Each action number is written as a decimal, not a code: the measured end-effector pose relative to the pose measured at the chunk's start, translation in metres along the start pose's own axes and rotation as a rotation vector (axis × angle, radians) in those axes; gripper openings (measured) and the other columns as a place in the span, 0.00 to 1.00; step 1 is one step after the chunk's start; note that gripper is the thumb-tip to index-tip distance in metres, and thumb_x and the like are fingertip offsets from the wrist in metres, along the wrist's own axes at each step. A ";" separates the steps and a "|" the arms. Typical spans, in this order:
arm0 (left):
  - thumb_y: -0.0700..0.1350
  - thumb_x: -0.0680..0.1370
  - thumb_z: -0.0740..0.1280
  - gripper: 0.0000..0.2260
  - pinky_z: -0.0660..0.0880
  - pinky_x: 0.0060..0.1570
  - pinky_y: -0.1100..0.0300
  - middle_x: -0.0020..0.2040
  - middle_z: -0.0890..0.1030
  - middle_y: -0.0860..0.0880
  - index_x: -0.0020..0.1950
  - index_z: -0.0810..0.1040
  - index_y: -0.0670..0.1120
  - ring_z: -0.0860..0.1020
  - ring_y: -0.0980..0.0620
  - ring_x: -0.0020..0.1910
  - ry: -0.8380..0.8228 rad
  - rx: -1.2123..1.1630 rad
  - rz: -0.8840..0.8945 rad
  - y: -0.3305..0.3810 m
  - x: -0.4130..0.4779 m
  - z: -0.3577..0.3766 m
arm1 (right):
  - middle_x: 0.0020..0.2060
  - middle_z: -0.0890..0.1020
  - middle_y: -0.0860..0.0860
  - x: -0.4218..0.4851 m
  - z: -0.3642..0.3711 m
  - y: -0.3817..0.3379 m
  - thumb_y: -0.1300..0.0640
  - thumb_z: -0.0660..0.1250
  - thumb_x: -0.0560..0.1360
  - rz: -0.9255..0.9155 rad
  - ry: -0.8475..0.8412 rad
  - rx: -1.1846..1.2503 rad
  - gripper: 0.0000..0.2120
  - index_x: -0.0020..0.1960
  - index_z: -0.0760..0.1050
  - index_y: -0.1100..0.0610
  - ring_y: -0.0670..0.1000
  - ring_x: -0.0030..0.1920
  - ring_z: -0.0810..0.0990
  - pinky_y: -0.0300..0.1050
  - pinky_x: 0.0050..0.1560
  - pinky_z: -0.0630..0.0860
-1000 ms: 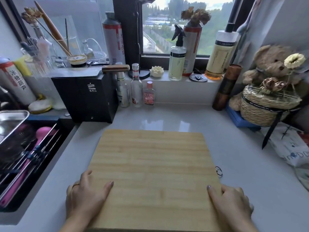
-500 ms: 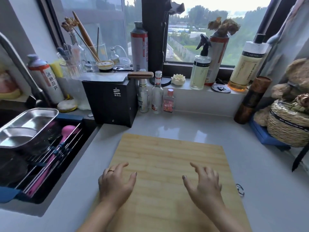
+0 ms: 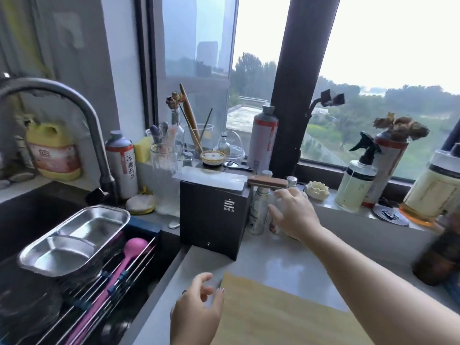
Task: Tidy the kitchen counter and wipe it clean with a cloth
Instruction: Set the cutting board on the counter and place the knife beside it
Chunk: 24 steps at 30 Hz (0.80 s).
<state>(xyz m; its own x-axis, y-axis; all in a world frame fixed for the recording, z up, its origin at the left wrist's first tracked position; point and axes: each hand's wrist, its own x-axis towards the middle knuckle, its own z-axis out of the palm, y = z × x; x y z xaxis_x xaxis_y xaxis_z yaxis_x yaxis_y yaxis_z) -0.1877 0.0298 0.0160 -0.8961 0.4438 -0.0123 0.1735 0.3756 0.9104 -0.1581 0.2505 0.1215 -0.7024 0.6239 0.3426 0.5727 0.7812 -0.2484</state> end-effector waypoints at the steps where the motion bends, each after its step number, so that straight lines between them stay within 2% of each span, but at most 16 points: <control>1: 0.47 0.70 0.69 0.13 0.72 0.55 0.55 0.38 0.79 0.57 0.53 0.75 0.53 0.78 0.54 0.44 0.023 -0.006 -0.025 -0.004 0.004 0.005 | 0.63 0.71 0.58 0.015 0.002 -0.002 0.51 0.62 0.74 -0.009 0.024 -0.015 0.20 0.64 0.68 0.57 0.59 0.64 0.65 0.52 0.65 0.64; 2: 0.46 0.70 0.69 0.14 0.72 0.55 0.56 0.39 0.79 0.57 0.55 0.75 0.52 0.78 0.55 0.43 0.010 -0.017 -0.050 -0.007 0.010 0.008 | 0.64 0.70 0.57 0.029 0.004 -0.005 0.50 0.62 0.74 -0.023 0.050 -0.024 0.21 0.65 0.67 0.56 0.58 0.65 0.64 0.52 0.66 0.63; 3: 0.47 0.71 0.68 0.17 0.72 0.57 0.58 0.42 0.80 0.56 0.59 0.73 0.51 0.78 0.55 0.45 -0.075 -0.027 -0.041 -0.012 0.016 0.006 | 0.64 0.69 0.55 0.042 0.006 -0.007 0.49 0.62 0.74 -0.043 0.068 -0.032 0.22 0.66 0.66 0.55 0.57 0.66 0.63 0.52 0.67 0.62; 5: 0.47 0.75 0.62 0.23 0.69 0.58 0.66 0.54 0.75 0.52 0.69 0.61 0.48 0.73 0.55 0.52 -0.356 -0.069 -0.025 -0.021 0.028 0.003 | 0.65 0.69 0.54 0.066 0.010 -0.009 0.48 0.62 0.74 -0.083 0.048 -0.063 0.23 0.67 0.65 0.54 0.56 0.68 0.61 0.53 0.68 0.61; 6: 0.46 0.76 0.60 0.25 0.67 0.56 0.70 0.56 0.71 0.51 0.71 0.55 0.48 0.71 0.55 0.54 -0.442 -0.091 -0.054 -0.025 0.034 0.006 | 0.66 0.69 0.54 0.076 0.013 -0.008 0.47 0.61 0.75 -0.097 0.007 -0.092 0.24 0.68 0.64 0.54 0.56 0.69 0.62 0.54 0.68 0.60; 7: 0.45 0.76 0.60 0.25 0.66 0.52 0.71 0.56 0.72 0.50 0.71 0.56 0.48 0.71 0.54 0.54 -0.440 -0.093 -0.059 -0.026 0.036 0.011 | 0.66 0.70 0.55 0.084 0.015 -0.008 0.47 0.61 0.75 -0.106 -0.047 -0.131 0.24 0.68 0.63 0.54 0.57 0.69 0.63 0.54 0.68 0.60; 8: 0.46 0.75 0.62 0.22 0.66 0.50 0.72 0.53 0.75 0.51 0.68 0.62 0.48 0.73 0.55 0.51 -0.370 -0.064 -0.061 -0.024 0.037 0.015 | 0.65 0.72 0.56 0.091 0.017 -0.008 0.47 0.60 0.75 -0.115 -0.106 -0.178 0.24 0.68 0.62 0.54 0.58 0.68 0.65 0.54 0.67 0.61; 10: 0.48 0.71 0.67 0.16 0.68 0.49 0.70 0.45 0.80 0.57 0.58 0.71 0.55 0.76 0.59 0.44 -0.147 0.027 -0.095 -0.016 0.037 0.025 | 0.62 0.75 0.56 0.097 0.020 -0.007 0.47 0.60 0.76 -0.135 -0.190 -0.261 0.22 0.66 0.64 0.54 0.58 0.65 0.69 0.54 0.64 0.62; 12: 0.48 0.70 0.68 0.13 0.70 0.50 0.67 0.39 0.79 0.60 0.50 0.70 0.60 0.77 0.62 0.41 -0.072 0.036 -0.065 -0.015 0.031 0.031 | 0.61 0.75 0.55 0.099 0.021 -0.005 0.48 0.60 0.76 -0.161 -0.200 -0.265 0.19 0.63 0.68 0.55 0.58 0.62 0.71 0.52 0.61 0.65; 15: 0.45 0.68 0.69 0.13 0.72 0.48 0.64 0.36 0.81 0.58 0.45 0.70 0.61 0.78 0.59 0.40 -0.050 -0.023 -0.086 -0.017 0.025 0.034 | 0.59 0.76 0.55 0.091 0.019 -0.001 0.47 0.60 0.76 -0.178 -0.190 -0.216 0.18 0.60 0.69 0.57 0.58 0.58 0.74 0.48 0.50 0.66; 19: 0.44 0.69 0.69 0.11 0.74 0.53 0.56 0.37 0.82 0.55 0.48 0.75 0.56 0.79 0.54 0.42 -0.043 -0.033 -0.061 -0.014 0.008 0.033 | 0.56 0.78 0.57 0.056 0.008 0.001 0.44 0.59 0.75 -0.206 -0.128 -0.247 0.20 0.57 0.69 0.59 0.60 0.55 0.76 0.50 0.52 0.68; 21: 0.45 0.70 0.68 0.10 0.74 0.53 0.55 0.38 0.80 0.57 0.47 0.72 0.58 0.79 0.56 0.43 -0.090 -0.019 -0.016 -0.014 -0.001 0.032 | 0.55 0.78 0.57 0.028 -0.002 0.009 0.44 0.60 0.75 -0.154 -0.090 -0.153 0.20 0.57 0.69 0.59 0.60 0.55 0.76 0.50 0.50 0.68; 24: 0.47 0.71 0.67 0.10 0.74 0.52 0.55 0.39 0.80 0.57 0.49 0.73 0.58 0.78 0.58 0.44 -0.168 0.014 0.059 -0.013 -0.019 0.035 | 0.57 0.77 0.57 -0.031 -0.016 0.034 0.46 0.61 0.75 -0.038 -0.048 -0.029 0.19 0.58 0.69 0.59 0.60 0.56 0.75 0.50 0.52 0.69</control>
<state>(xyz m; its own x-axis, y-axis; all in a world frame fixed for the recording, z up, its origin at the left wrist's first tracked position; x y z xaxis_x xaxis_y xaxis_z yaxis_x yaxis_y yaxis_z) -0.1587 0.0447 -0.0105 -0.8035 0.5946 -0.0286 0.2310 0.3558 0.9056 -0.1104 0.2579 0.1165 -0.7432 0.5944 0.3071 0.5564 0.8040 -0.2095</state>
